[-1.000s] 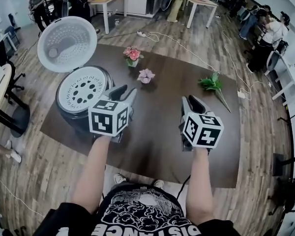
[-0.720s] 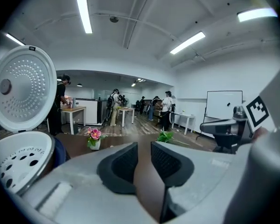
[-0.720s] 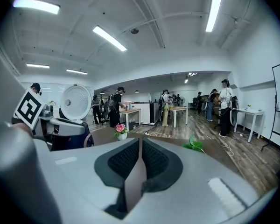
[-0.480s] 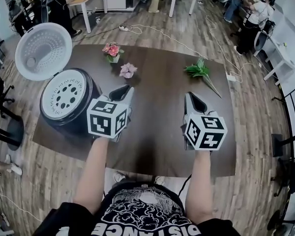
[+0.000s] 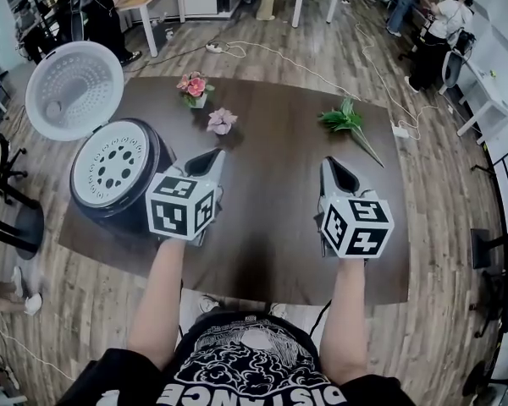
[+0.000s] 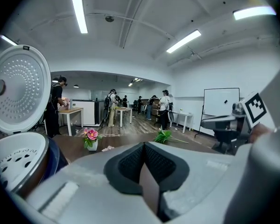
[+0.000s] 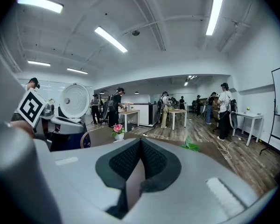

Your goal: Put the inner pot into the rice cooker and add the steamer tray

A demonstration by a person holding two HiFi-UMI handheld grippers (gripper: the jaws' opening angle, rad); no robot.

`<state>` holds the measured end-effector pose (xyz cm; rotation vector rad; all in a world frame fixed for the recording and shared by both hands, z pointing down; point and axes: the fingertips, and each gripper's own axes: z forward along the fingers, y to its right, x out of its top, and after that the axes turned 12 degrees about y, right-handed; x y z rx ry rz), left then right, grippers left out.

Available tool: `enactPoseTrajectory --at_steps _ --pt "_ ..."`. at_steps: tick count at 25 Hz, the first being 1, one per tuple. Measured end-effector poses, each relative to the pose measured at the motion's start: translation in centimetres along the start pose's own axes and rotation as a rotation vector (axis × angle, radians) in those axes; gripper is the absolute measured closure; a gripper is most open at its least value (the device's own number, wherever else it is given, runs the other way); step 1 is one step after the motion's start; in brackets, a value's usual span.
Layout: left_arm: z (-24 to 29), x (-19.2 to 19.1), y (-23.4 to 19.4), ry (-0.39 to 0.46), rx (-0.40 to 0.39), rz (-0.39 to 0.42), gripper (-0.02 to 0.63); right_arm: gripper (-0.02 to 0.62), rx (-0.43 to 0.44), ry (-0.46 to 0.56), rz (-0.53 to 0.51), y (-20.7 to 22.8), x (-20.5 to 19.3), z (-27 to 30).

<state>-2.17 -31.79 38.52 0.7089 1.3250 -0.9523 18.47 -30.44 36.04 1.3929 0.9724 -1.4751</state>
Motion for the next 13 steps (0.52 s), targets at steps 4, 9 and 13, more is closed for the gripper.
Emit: enactPoseTrajectory --at_steps 4,9,13 --pt "-0.33 -0.21 0.14 -0.007 0.003 -0.003 0.601 0.595 0.006 0.006 -0.003 0.03 0.36 -0.13" --pt "-0.52 -0.81 0.31 -0.008 0.004 -0.014 0.601 0.595 0.016 0.006 -0.004 -0.17 -0.02 -0.22" --pt "-0.99 -0.89 0.94 -0.012 0.0 -0.013 0.601 0.595 0.016 0.004 -0.002 -0.23 0.11 -0.95"
